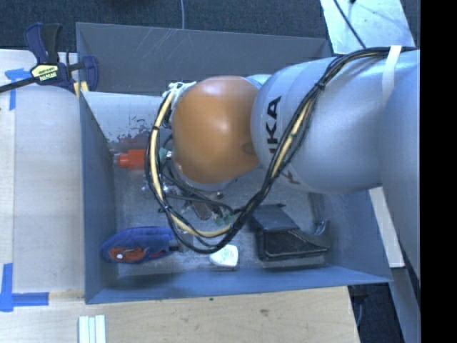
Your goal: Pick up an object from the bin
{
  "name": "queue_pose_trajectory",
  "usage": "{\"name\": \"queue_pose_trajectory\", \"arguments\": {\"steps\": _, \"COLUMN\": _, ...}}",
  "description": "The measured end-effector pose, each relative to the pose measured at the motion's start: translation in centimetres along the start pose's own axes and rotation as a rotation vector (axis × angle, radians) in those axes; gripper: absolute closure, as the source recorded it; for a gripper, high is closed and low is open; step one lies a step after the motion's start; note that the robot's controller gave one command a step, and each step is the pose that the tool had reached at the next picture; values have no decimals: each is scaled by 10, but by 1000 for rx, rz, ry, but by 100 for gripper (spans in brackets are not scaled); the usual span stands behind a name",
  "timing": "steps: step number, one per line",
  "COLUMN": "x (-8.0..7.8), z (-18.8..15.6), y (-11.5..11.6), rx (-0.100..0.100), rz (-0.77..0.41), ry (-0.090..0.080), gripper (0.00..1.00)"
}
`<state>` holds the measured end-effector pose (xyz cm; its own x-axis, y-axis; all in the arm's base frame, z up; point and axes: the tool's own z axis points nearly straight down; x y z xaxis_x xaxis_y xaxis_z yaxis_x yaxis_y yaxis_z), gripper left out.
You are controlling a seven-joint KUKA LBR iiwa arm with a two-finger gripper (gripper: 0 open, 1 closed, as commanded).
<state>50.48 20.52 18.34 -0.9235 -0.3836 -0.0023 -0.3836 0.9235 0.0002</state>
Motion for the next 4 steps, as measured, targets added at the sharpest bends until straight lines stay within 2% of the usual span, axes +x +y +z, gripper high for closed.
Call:
{"name": "queue_pose_trajectory", "arguments": {"steps": 1, "x": 12, "z": 107, "y": 13, "rx": 0, "rz": 69, "ry": 8, "gripper": 0}}
{"name": "queue_pose_trajectory", "arguments": {"steps": 2, "x": 9, "z": 102, "y": 12, "rx": 0, "rz": 70, "ry": 0, "gripper": 100}}
{"name": "queue_pose_trajectory", "arguments": {"steps": 3, "x": -5, "z": 10, "y": 17, "rx": 0, "rz": 50, "ry": -8, "gripper": 100}}
{"name": "queue_pose_trajectory", "arguments": {"steps": 4, "x": -3, "z": -16, "y": 36, "rx": 0, "rz": -290, "ry": -4, "gripper": 100}}
